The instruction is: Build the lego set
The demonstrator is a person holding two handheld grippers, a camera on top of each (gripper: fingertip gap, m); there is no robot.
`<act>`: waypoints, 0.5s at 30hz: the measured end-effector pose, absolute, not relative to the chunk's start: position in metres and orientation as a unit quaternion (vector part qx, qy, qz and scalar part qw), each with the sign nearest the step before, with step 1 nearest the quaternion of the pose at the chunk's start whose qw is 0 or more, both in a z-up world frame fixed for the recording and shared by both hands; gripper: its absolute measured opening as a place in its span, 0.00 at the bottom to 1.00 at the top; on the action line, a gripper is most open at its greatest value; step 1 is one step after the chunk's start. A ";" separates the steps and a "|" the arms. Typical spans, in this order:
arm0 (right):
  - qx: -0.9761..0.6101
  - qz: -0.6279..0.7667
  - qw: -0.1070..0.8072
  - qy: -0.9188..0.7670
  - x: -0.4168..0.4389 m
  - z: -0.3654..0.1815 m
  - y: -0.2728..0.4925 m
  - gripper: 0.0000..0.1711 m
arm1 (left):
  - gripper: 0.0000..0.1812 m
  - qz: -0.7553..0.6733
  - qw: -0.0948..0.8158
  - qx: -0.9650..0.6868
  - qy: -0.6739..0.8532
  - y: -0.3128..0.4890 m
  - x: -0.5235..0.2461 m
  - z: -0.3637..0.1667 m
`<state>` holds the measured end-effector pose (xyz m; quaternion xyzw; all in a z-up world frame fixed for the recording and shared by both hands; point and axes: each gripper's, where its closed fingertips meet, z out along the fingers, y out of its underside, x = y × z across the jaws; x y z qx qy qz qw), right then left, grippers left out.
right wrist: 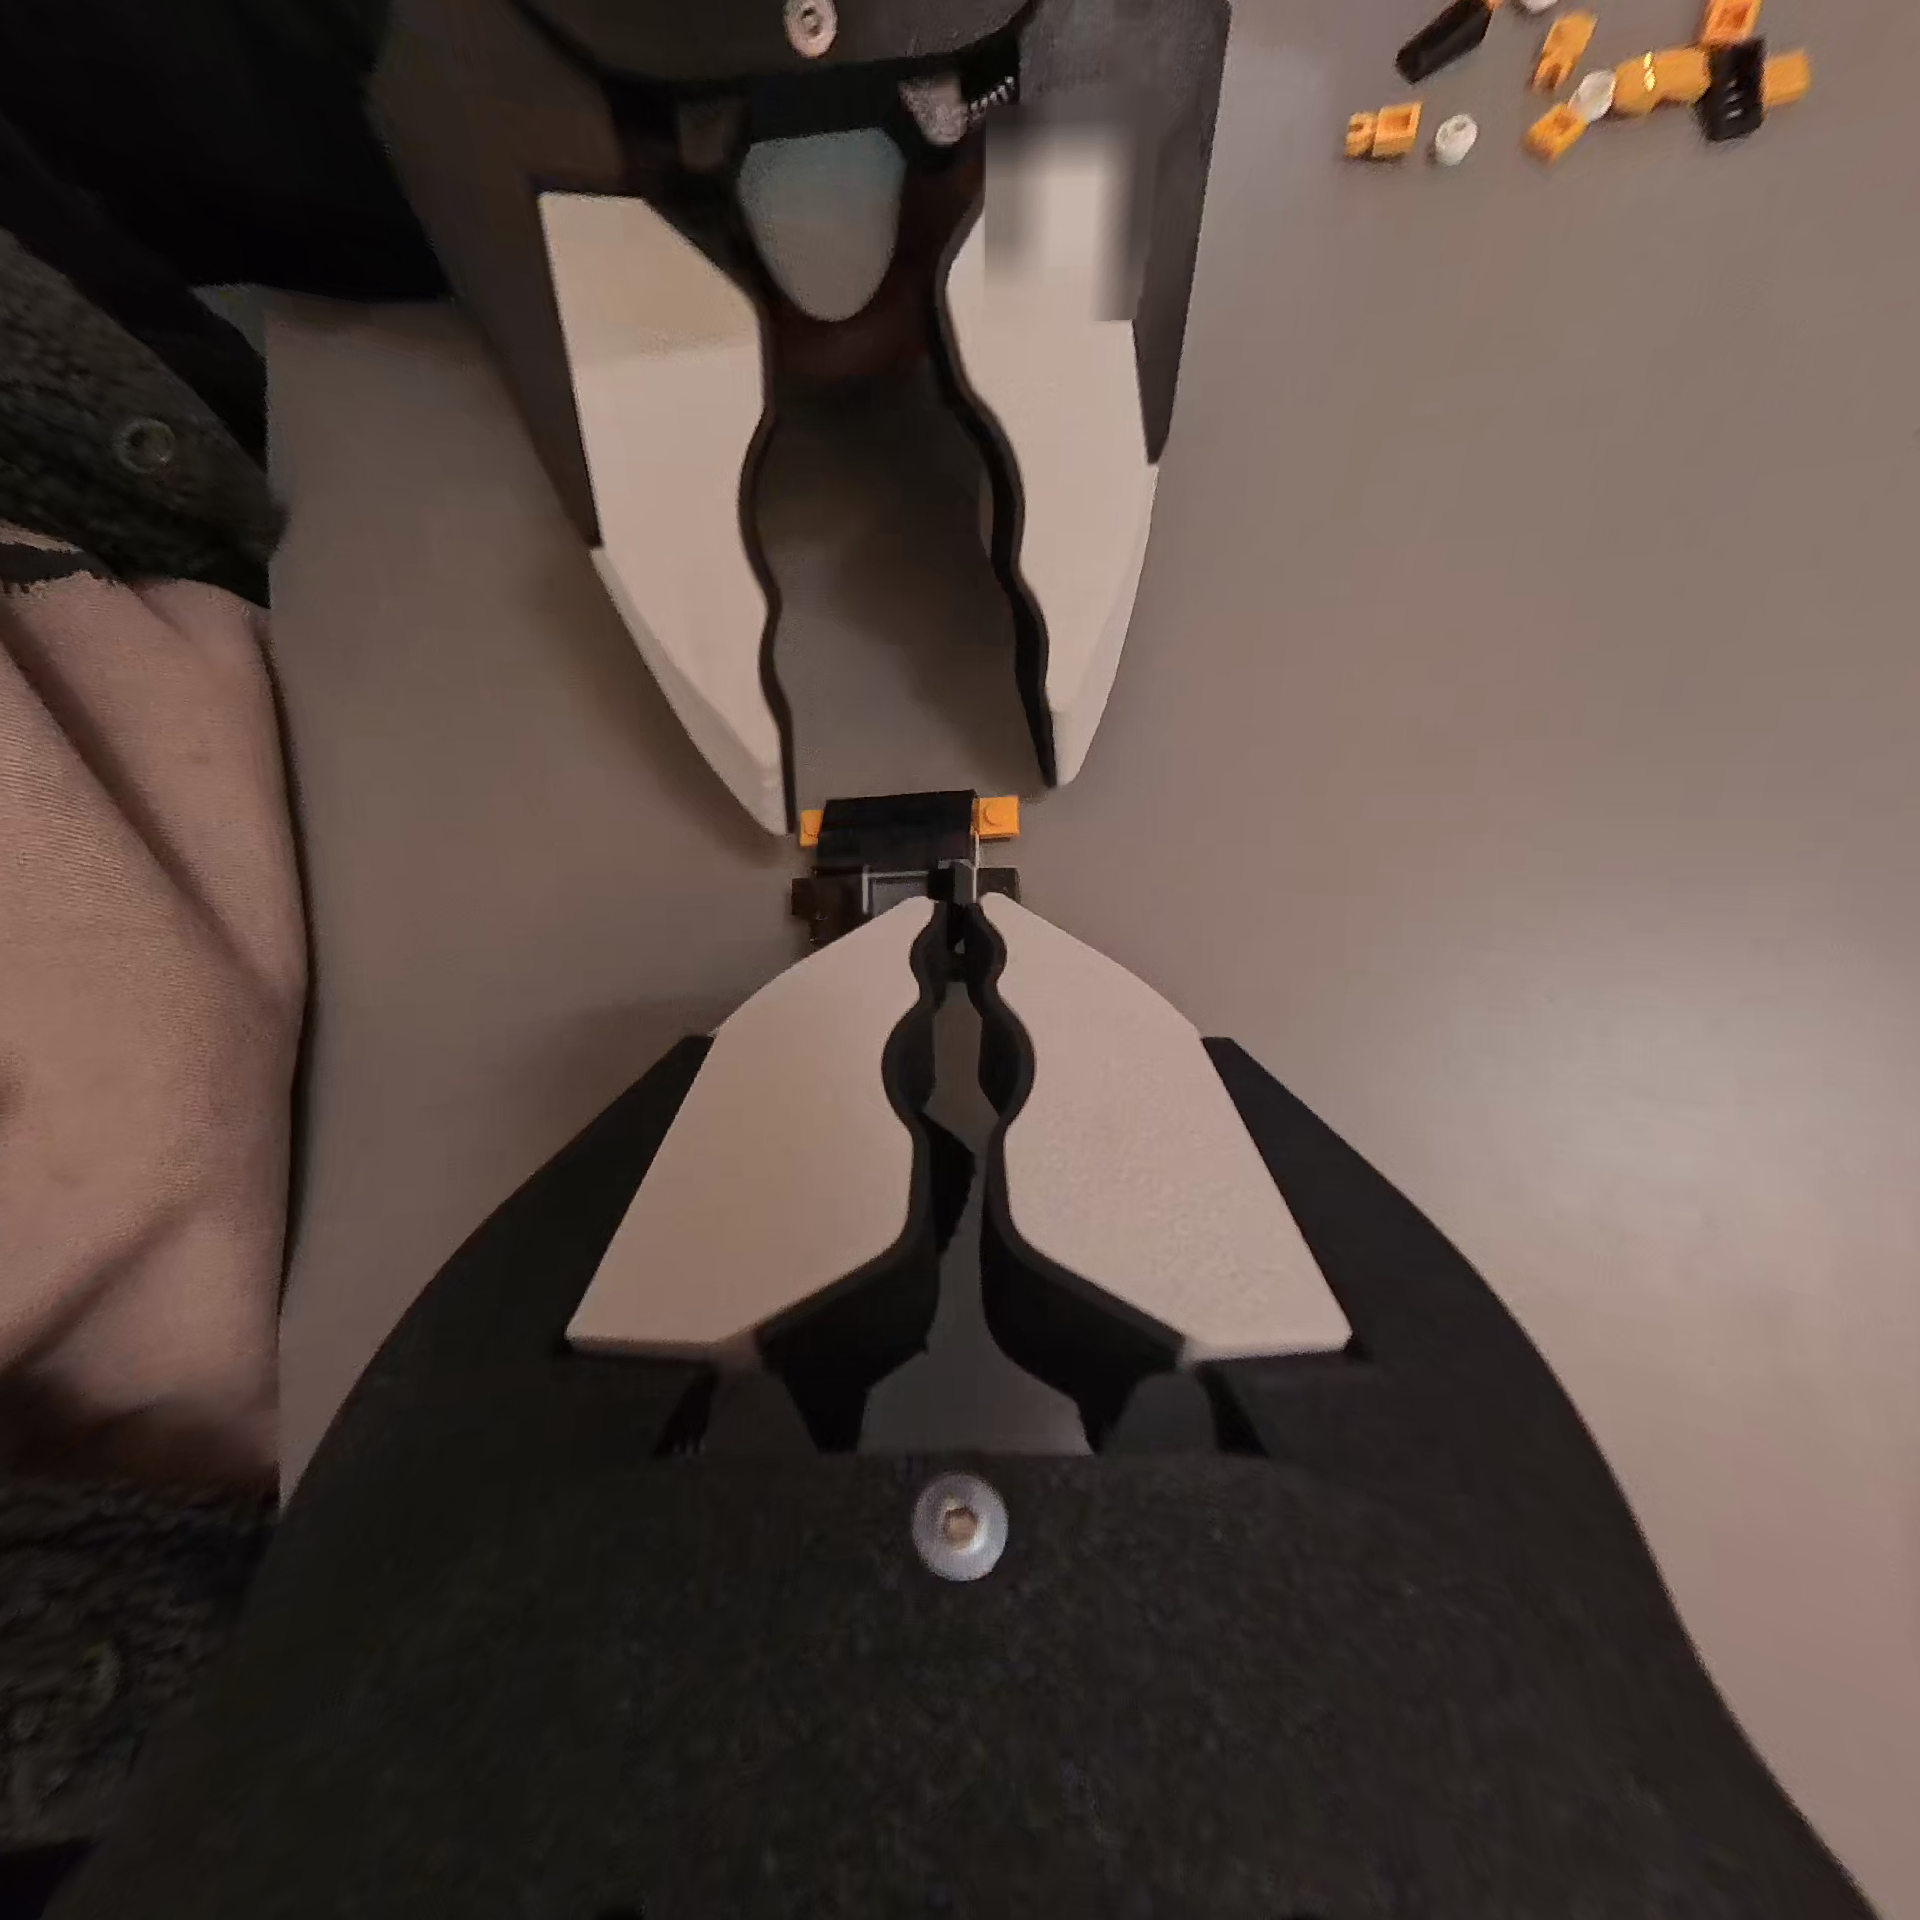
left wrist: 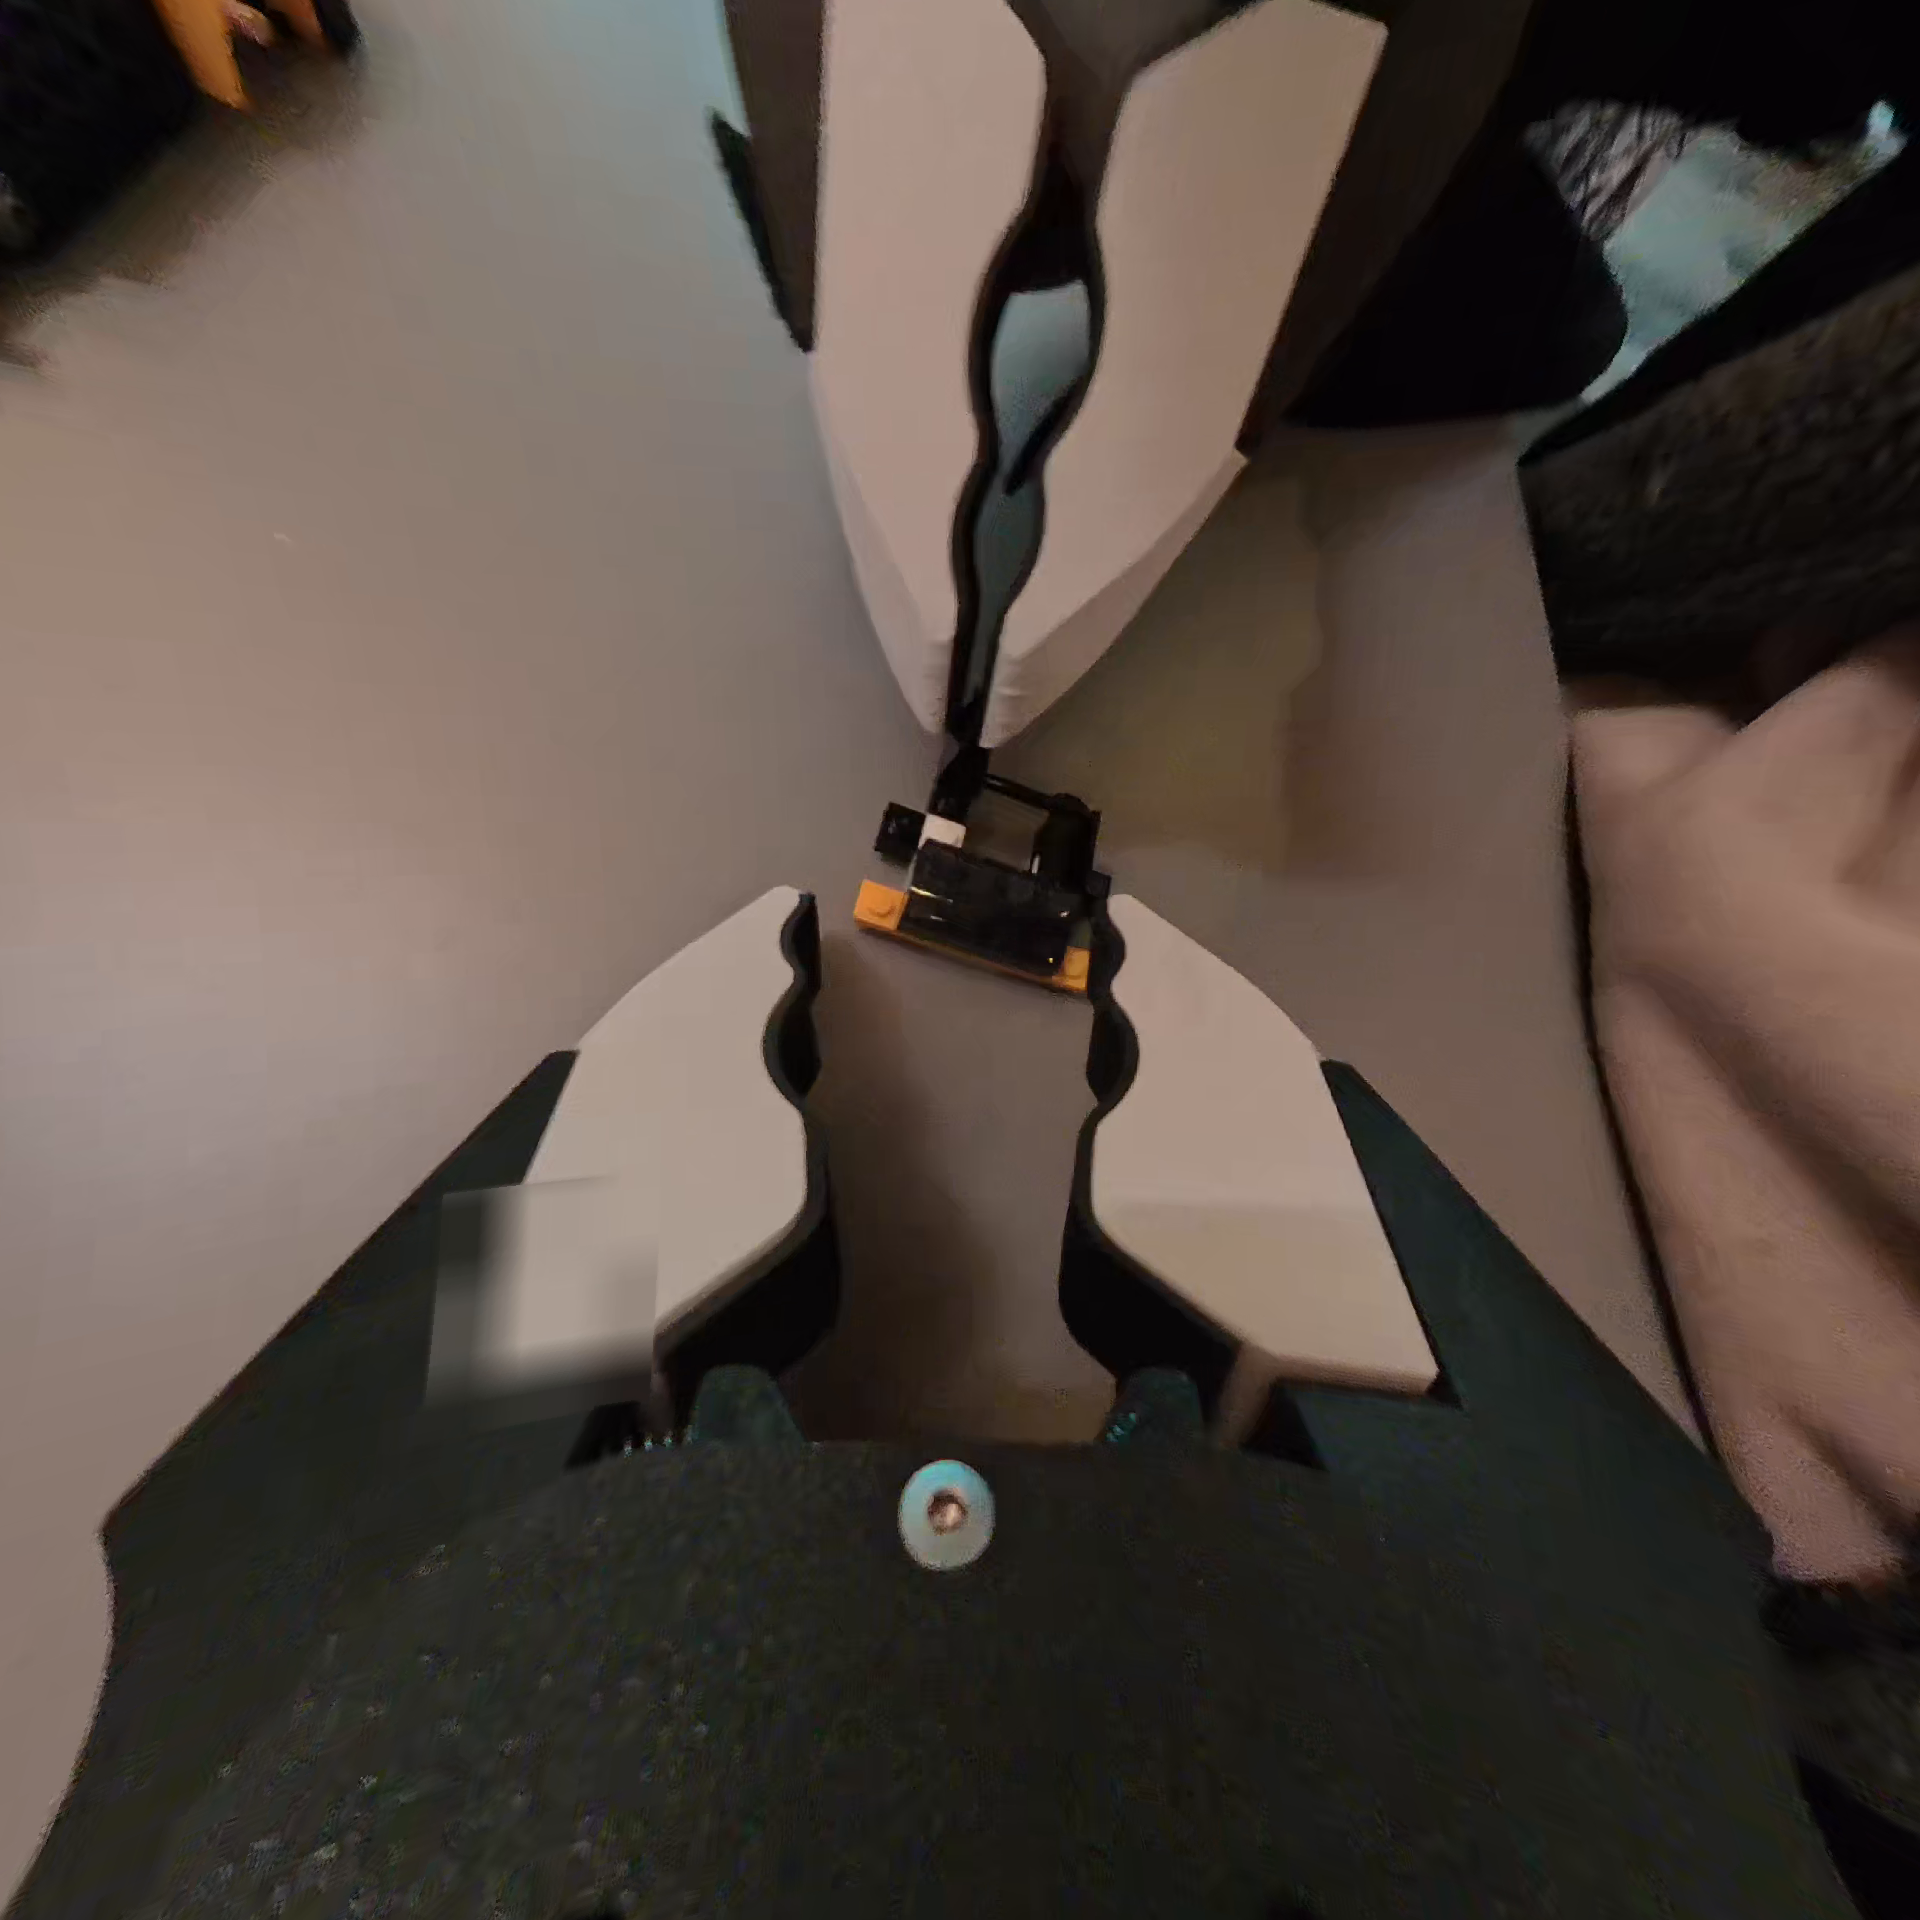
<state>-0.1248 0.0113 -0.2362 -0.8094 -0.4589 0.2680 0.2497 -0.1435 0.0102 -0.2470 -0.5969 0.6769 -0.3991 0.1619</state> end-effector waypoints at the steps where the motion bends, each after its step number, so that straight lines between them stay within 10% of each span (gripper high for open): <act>1: -0.811 0.269 0.244 -0.459 -0.126 -0.238 0.012 0.01 | 0.28 -0.392 0.165 -0.592 0.685 0.008 -0.143 -0.250; 15: -0.825 0.262 0.181 -0.467 -0.129 -0.249 0.012 0.01 | 0.22 -0.365 0.197 -0.563 0.715 0.007 -0.140 -0.253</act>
